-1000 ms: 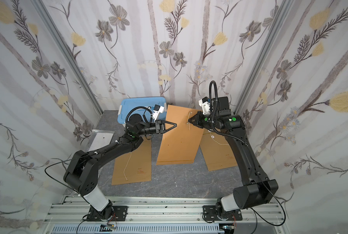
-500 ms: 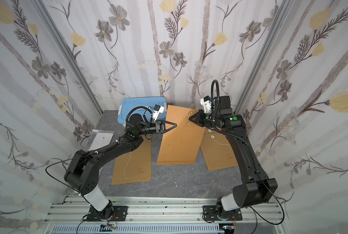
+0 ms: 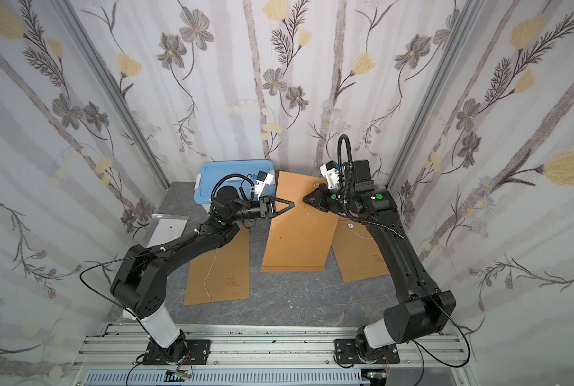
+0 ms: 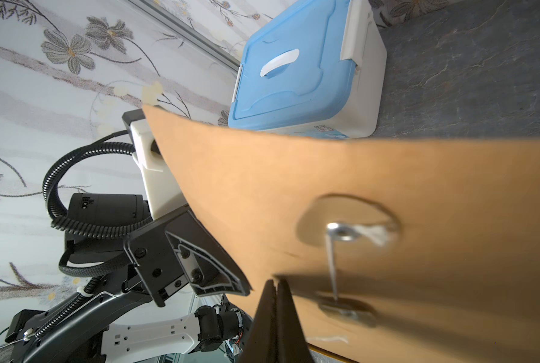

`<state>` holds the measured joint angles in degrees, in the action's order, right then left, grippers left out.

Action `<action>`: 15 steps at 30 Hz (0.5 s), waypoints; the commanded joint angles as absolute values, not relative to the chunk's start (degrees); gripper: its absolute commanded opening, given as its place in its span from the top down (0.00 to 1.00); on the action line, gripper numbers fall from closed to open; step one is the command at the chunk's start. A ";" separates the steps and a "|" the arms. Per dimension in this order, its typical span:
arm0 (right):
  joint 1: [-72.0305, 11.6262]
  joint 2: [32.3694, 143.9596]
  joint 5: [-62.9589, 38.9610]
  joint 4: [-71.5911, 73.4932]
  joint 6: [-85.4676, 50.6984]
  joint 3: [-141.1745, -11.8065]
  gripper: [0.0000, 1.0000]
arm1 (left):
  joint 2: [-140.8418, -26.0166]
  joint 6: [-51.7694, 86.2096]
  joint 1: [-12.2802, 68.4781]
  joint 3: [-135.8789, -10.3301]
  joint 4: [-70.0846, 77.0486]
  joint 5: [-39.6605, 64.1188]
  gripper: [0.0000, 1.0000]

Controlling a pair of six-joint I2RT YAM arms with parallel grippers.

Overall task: Close the mouth of the file bag
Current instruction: Close the file bag.

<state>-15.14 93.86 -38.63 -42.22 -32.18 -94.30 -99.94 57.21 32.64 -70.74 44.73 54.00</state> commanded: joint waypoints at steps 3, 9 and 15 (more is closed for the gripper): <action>-16.00 92.85 -38.81 -32.66 -35.16 -89.63 1.00 | -100.85 61.35 32.84 -70.94 51.16 53.37 1.00; -15.69 89.08 -35.22 -25.62 -37.25 -81.63 1.00 | -104.97 70.92 32.13 -71.89 62.94 51.32 1.00; -14.98 88.78 -36.16 -22.93 -37.40 -77.29 1.00 | -105.77 73.97 31.75 -71.03 68.00 50.63 1.00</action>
<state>-15.27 89.10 -36.86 -27.75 -36.69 -78.52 -105.78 70.30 31.75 -71.20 59.64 50.76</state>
